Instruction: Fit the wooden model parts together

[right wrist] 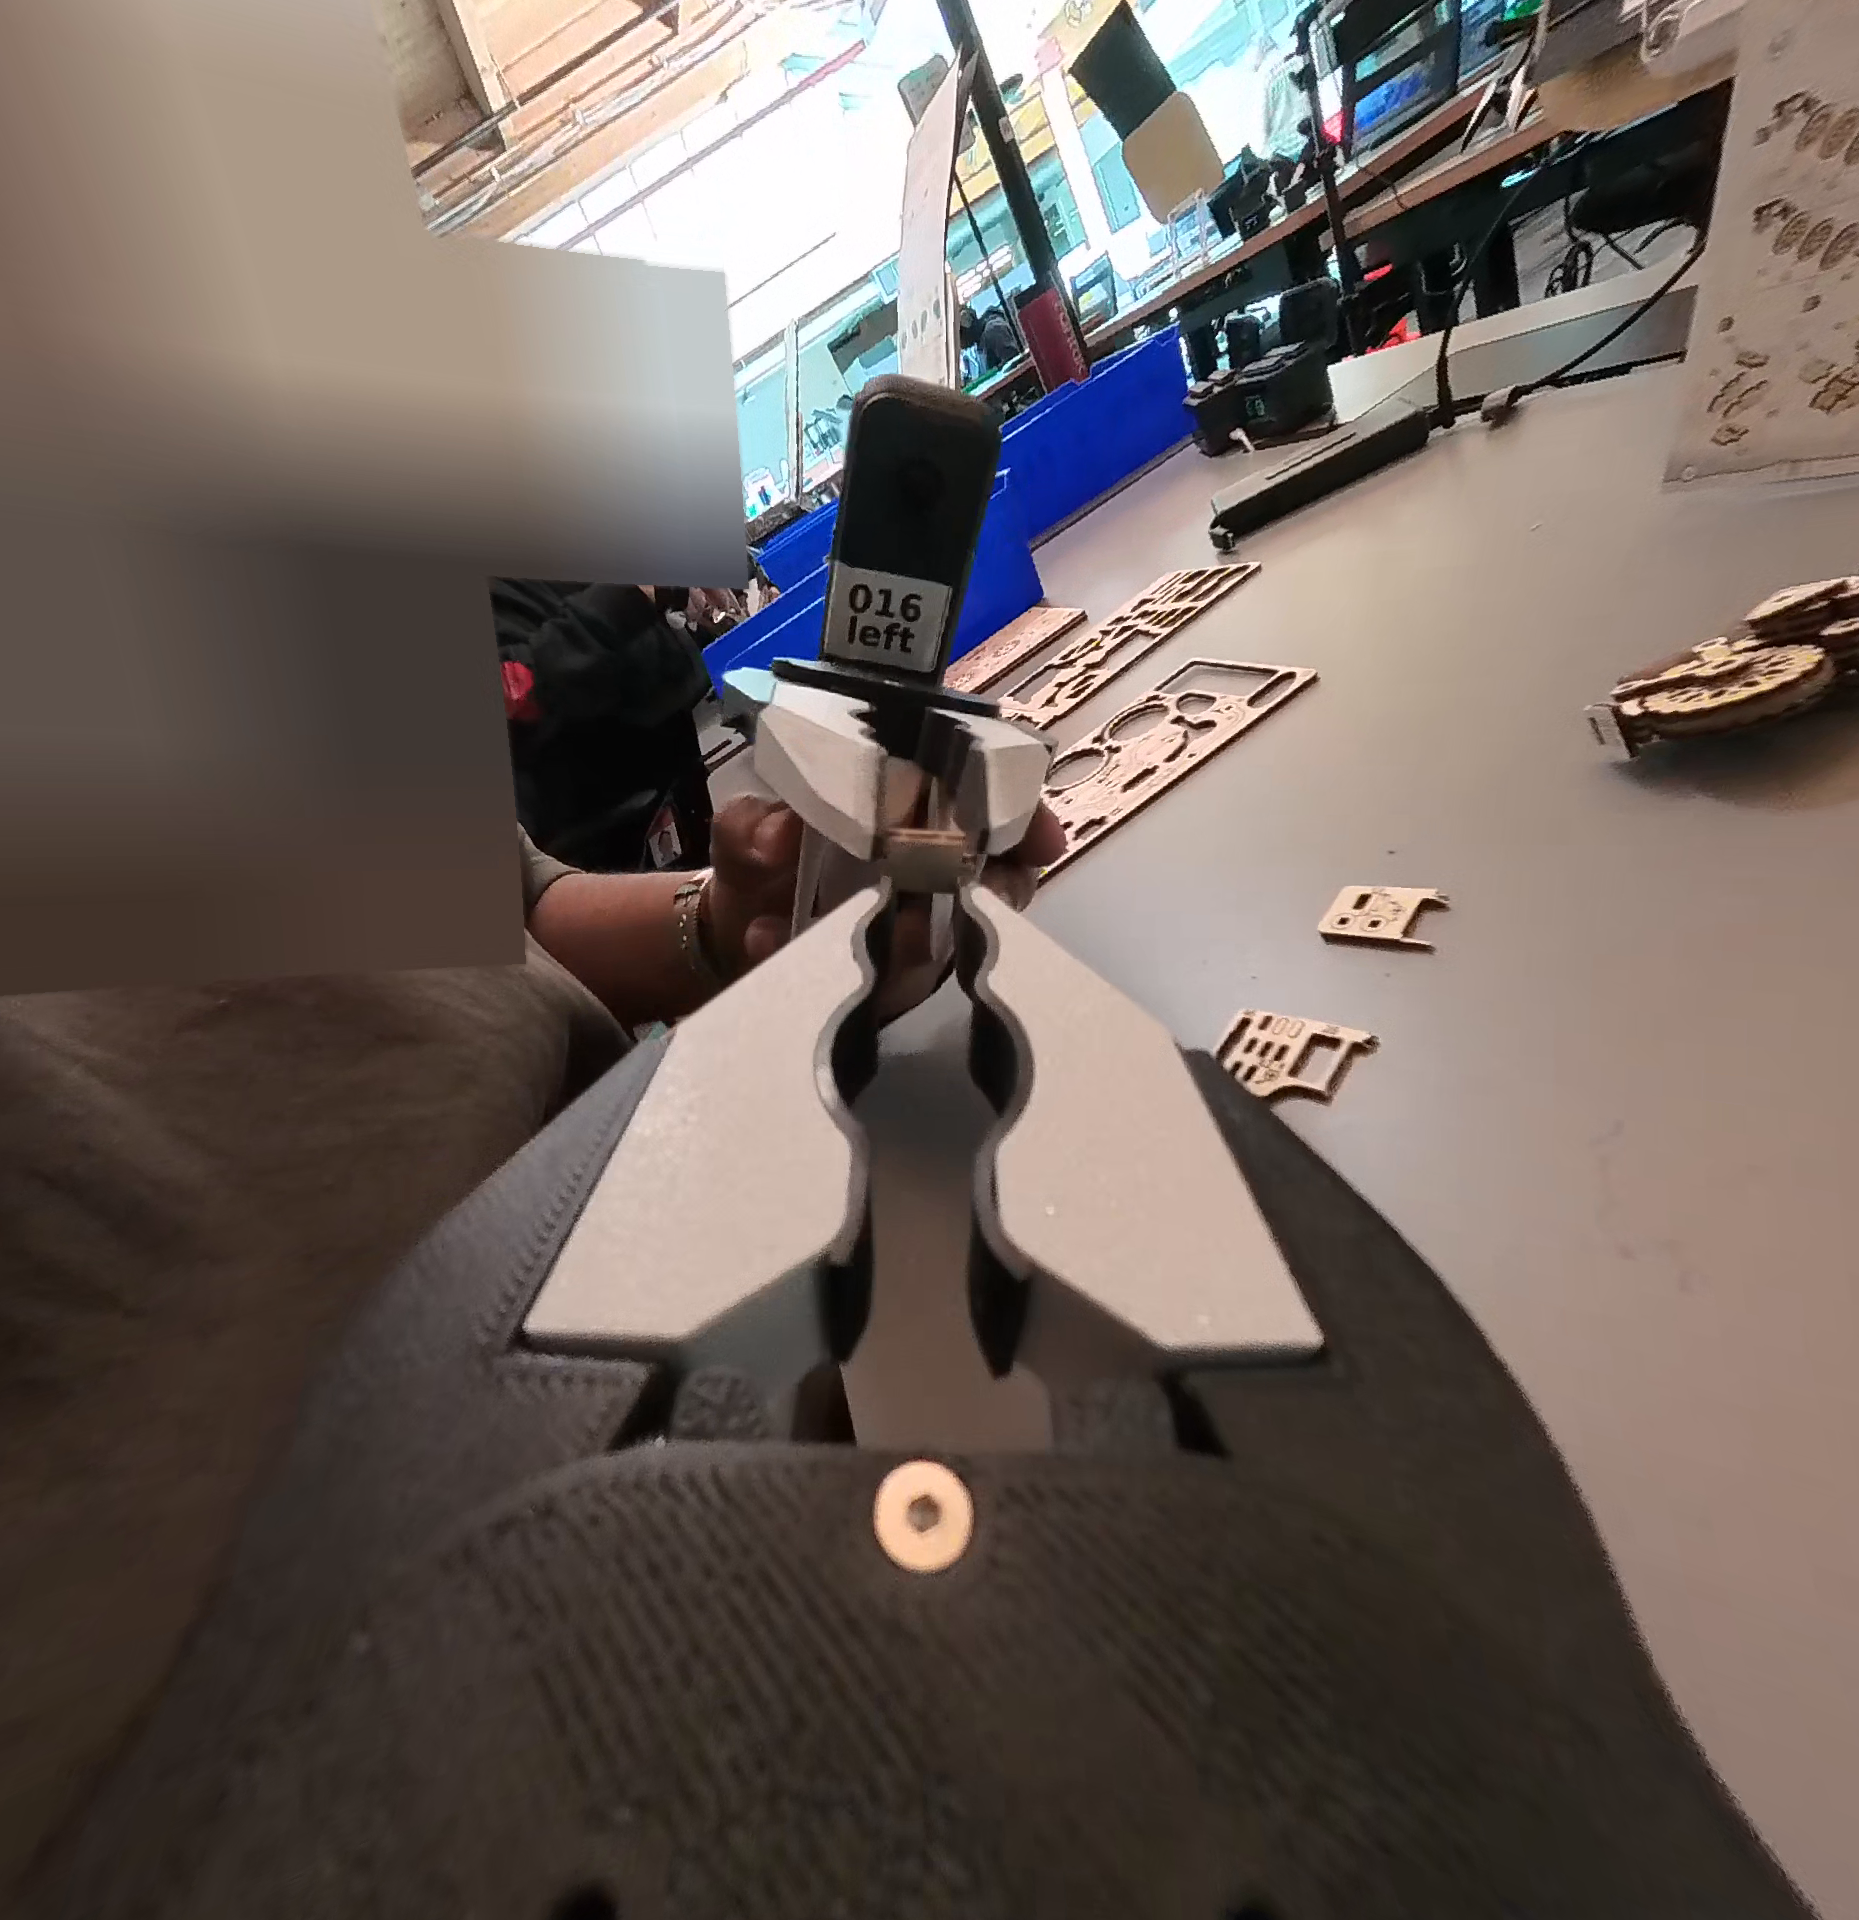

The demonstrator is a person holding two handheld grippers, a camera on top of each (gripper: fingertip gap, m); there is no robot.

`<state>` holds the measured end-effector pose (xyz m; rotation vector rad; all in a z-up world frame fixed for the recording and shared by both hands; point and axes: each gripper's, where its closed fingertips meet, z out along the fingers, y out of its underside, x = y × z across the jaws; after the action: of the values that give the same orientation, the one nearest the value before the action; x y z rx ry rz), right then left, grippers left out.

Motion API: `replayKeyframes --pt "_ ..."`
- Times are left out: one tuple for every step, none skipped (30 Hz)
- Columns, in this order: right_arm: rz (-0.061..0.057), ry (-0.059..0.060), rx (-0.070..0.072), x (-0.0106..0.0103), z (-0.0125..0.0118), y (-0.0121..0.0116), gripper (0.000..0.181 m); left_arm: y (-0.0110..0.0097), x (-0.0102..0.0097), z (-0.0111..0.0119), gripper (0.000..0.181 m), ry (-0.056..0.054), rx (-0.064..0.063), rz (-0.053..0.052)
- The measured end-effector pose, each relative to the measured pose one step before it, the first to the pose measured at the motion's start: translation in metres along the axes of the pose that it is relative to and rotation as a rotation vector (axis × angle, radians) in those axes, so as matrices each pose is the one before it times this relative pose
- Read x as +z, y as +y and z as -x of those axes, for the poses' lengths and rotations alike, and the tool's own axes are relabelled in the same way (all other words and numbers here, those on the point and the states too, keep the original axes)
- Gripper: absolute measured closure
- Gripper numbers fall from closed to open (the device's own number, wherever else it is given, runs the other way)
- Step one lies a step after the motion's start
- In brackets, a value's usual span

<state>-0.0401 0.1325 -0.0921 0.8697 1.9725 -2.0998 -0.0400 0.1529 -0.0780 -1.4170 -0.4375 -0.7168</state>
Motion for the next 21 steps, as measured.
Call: replayKeyframes --pt "0.0038 -0.0019 -0.0032 0.0001 0.00058 0.00048 0.173 0.00028 -0.00024 -0.00059 0.167 0.0054 0.001 0.0045" --pt "0.0026 -0.0018 -0.0014 -0.00003 0.00039 0.00027 0.173 0.00002 -0.0003 -0.00085 0.167 0.0064 0.0026 0.0032" --pt "0.0023 -0.0017 0.0003 -0.00007 0.00029 0.00034 0.173 0.00009 -0.00022 -0.00132 0.167 0.0079 0.0036 0.0043" --pt "0.0019 -0.0037 0.0014 -0.00007 0.00041 0.00026 0.173 0.00062 -0.00005 -0.00038 0.167 0.0016 0.0041 0.0077" --pt "0.0025 -0.0035 0.0022 0.00001 0.00028 0.00049 0.173 0.00094 -0.00002 0.00021 0.168 -0.0023 0.0065 0.0091" --pt "0.0034 -0.0026 0.0015 0.00002 0.00026 0.00058 0.173 0.00095 -0.00008 0.00041 0.169 -0.004 0.0074 0.0088" --pt "0.0037 -0.0014 0.0009 0.00009 0.00013 0.00054 0.173 0.00039 -0.00017 0.00008 0.169 -0.0023 0.0069 0.0058" --pt "0.0028 -0.0015 0.0009 -0.00004 0.00009 0.00039 0.173 0.00038 -0.00004 0.00001 0.169 -0.0004 0.0032 0.0055" --pt "0.0026 -0.0012 0.0012 -0.00009 -0.00005 0.00031 0.173 0.00035 -0.00009 -0.00003 0.169 0.0008 0.0012 0.0041" --pt "0.0016 0.0 0.0008 -0.00008 -0.00007 0.00027 0.173 0.00013 -0.00023 0.00025 0.169 0.0 0.0008 0.0013" --pt "0.0012 -0.0001 0.0009 -0.00012 -0.00016 0.00014 0.173 0.00006 -0.0002 0.00013 0.169 0.0003 -0.0004 0.0008" --pt "0.0014 -0.0007 0.0013 -0.00017 0.00008 0.00014 0.173 0.0002 0.00004 0.00005 0.169 0.0003 -0.0004 0.0019" --pt "0.0021 -0.0002 0.0015 -0.00025 -0.00021 0.00022 0.173 0.0002 0.00015 0.00002 0.169 -0.0028 0.003 0.0024" --pt "0.0055 0.0016 0.0017 -0.00064 -0.00053 0.00031 0.172 0.00013 0.00014 0.00039 0.169 -0.0068 0.0064 0.0022" --pt "0.0132 0.0046 -0.0001 -0.00113 -0.00107 0.0008 0.17 -0.00004 -0.00004 0.00072 0.169 -0.0104 0.0086 0.0011" --pt "0.0214 0.0089 -0.0065 -0.00213 -0.00164 0.00131 0.16 -0.00014 -0.0001 0.00114 0.169 -0.0136 0.0106 0.0006" --pt "0.0303 0.0199 -0.0186 -0.00355 -0.00298 0.00194 0.152 0.00026 -0.00003 0.00222 0.169 -0.0202 0.0112 0.0031" --pt "0.0327 0.0367 -0.0321 -0.00519 -0.00495 0.00199 0.15 0.00129 0.00051 0.00342 0.169 -0.0283 0.0125 0.0092" --pt "0.0215 0.049 -0.0373 -0.00681 -0.0064 -0.00005 0.146 0.00227 0.00107 0.00357 0.169 -0.0298 0.0148 0.0152" --pt "0.0038 0.0498 -0.0349 -0.00796 -0.00657 -0.0025 0.145 0.00331 0.00191 0.00408 0.169 -0.0344 0.0175 0.0201" --pt "0.0018 0.0596 -0.0328 -0.00847 -0.0089 -0.00199 0.146 0.00432 0.00296 0.00454 0.169 -0.0403 0.021 0.0282"
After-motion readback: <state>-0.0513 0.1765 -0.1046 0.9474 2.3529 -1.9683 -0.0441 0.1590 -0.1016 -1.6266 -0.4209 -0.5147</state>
